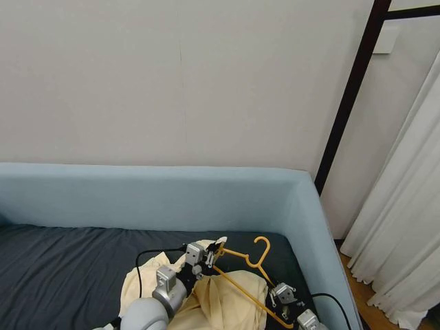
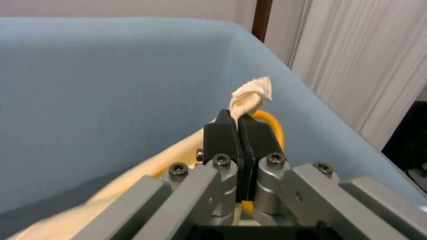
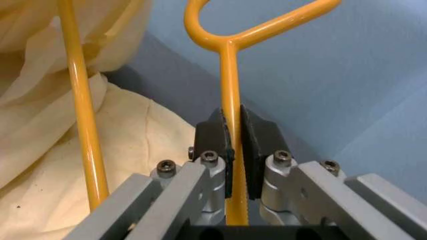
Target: Pick up the clothes from the sofa and hang them on the clothes hanger.
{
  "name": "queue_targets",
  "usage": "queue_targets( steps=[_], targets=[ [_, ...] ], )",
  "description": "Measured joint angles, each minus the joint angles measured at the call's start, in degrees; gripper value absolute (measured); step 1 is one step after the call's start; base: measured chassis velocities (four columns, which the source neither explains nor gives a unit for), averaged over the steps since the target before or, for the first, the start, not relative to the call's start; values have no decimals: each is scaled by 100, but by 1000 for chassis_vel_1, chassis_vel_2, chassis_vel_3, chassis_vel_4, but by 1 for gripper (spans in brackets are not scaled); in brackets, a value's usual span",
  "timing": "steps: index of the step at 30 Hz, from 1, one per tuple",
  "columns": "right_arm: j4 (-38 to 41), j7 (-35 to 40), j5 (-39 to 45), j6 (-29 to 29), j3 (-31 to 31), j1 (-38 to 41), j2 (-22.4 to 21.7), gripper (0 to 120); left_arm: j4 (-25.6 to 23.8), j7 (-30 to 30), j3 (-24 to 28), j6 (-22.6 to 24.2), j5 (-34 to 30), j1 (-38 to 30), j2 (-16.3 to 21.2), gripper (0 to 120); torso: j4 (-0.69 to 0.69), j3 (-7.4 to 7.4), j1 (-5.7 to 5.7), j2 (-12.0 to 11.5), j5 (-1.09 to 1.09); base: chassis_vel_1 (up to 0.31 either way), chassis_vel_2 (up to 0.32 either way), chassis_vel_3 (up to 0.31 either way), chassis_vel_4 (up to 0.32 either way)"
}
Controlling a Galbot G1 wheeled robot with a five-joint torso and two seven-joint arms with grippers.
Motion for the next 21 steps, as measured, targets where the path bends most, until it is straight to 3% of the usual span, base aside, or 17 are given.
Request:
queue_targets(
  steps=[6,13,21],
  targets=[
    [-65,94,-108,58,25,58,50,4,132,-215,448,263,-325,-613,-135,0,0,0,1,0,1,0,0,0,0],
    [3,30,-218,121,140,27,9,4,30,-268,550,363,-294,-495,-105,0,3,0,0,0,0,0,0,0,0],
    [-1,-26,-660,280,87,-57,121,4,26,-353,734,498,-145,-588,-430,0,0,0,0,0,1,0,0,0,0]
  ],
)
